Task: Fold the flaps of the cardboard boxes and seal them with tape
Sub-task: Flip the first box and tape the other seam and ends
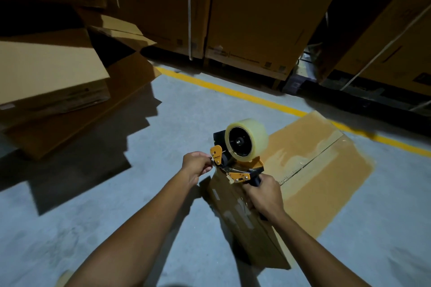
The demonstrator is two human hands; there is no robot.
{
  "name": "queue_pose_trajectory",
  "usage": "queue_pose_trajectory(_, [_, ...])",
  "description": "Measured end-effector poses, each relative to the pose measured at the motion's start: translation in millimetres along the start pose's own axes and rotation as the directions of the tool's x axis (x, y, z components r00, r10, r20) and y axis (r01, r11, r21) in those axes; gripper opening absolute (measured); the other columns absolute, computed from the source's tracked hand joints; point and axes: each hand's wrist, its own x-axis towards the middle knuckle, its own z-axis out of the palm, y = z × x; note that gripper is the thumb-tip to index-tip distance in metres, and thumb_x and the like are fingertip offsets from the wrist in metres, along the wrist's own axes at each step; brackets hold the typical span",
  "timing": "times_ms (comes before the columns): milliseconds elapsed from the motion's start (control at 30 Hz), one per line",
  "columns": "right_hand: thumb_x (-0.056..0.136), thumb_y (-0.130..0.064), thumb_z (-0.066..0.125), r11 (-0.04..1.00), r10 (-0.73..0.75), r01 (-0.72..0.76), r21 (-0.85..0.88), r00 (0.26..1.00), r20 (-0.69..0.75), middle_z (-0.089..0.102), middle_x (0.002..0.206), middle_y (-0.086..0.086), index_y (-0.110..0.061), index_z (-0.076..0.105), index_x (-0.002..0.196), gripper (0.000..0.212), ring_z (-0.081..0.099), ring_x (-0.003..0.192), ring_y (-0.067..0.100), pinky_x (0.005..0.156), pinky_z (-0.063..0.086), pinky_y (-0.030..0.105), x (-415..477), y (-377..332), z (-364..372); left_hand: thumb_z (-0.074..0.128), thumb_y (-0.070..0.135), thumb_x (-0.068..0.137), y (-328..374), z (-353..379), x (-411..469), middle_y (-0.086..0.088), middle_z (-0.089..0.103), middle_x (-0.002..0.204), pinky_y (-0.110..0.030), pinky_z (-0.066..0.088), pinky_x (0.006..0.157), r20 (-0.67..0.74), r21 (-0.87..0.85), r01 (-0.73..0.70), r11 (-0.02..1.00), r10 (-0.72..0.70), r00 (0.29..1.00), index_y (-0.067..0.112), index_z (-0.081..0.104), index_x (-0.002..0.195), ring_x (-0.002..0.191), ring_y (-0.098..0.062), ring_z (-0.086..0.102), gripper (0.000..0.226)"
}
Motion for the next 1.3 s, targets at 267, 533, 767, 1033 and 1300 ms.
queue_pose_trajectory(267, [0.083, -0.021, 0.071, 0.998, -0.016, 0.017, -0.065, 1.0, 0.018, 0.053, 0.062, -0.001, -0.019, 0.048, 0.065, 0.03, 0.051, 0.058, 0.018, 0.052, 0.034, 0.03, -3, -2, 3, 0.052, -0.007, 0.093, -26, 10, 5, -0.016, 0.069, 0.079, -0.028, 0.055, 0.057, 0.096, -0.064, 0.041, 0.997, -0.035, 0.995, 0.002, 0.069, 0.081, 0.068, -0.024, 0.064, 0.023])
queue_pose_trajectory(533, [0.085, -0.024, 0.07, 0.999, 0.052, -0.052, -0.003, 0.995, 0.082, 0.06, 0.069, 0.003, -0.018, 0.049, 0.066, 0.028, 0.059, 0.066, 0.024, 0.055, 0.04, 0.032, -5, -6, 5, 0.046, -0.012, 0.088, -42, -2, -3, -0.01, 0.056, 0.139, -0.035, 0.044, 0.102, 0.204, 0.508, -0.364, 0.781, 0.302, 0.931, 0.005, 0.058, 0.134, 0.132, -0.03, 0.049, 0.051])
queue_pose_trajectory(767, [0.074, -0.032, 0.07, 0.982, 0.106, -0.128, 0.139, 0.982, 0.154, 0.066, 0.065, 0.008, -0.015, 0.066, 0.066, 0.019, 0.06, 0.06, 0.027, 0.057, 0.046, 0.039, -1, -3, 9, 0.068, -0.001, 0.087, -48, 12, -24, -0.002, 0.074, 0.11, -0.035, 0.052, 0.095, 0.26, 0.069, -0.464, 0.883, 0.433, 0.863, 0.02, 0.069, 0.109, 0.111, -0.02, 0.066, 0.03])
queue_pose_trajectory(1033, [0.075, -0.031, 0.068, 0.987, 0.056, -0.08, 0.137, 0.983, 0.174, 0.065, 0.06, 0.004, -0.012, 0.067, 0.066, 0.02, 0.061, 0.061, 0.028, 0.065, 0.056, 0.052, 6, -2, 8, 0.071, 0.002, 0.086, -58, 14, -21, 0.004, 0.076, 0.102, -0.032, 0.056, 0.088, 0.245, 0.11, -0.455, 0.884, 0.419, 0.874, 0.017, 0.072, 0.108, 0.101, -0.013, 0.07, 0.027])
queue_pose_trajectory(1300, [0.084, -0.019, 0.069, 0.99, 0.088, -0.107, 0.087, 0.976, 0.198, 0.066, 0.064, 0.014, -0.008, 0.07, 0.071, 0.017, 0.062, 0.059, 0.028, 0.066, 0.056, 0.053, 2, 11, -15, 0.067, -0.005, 0.088, -48, 4, -23, 0.0, 0.076, 0.102, -0.017, 0.053, 0.077, 0.376, 0.116, -0.438, 0.891, 0.369, 0.85, 0.009, 0.073, 0.108, 0.096, -0.009, 0.07, 0.025])
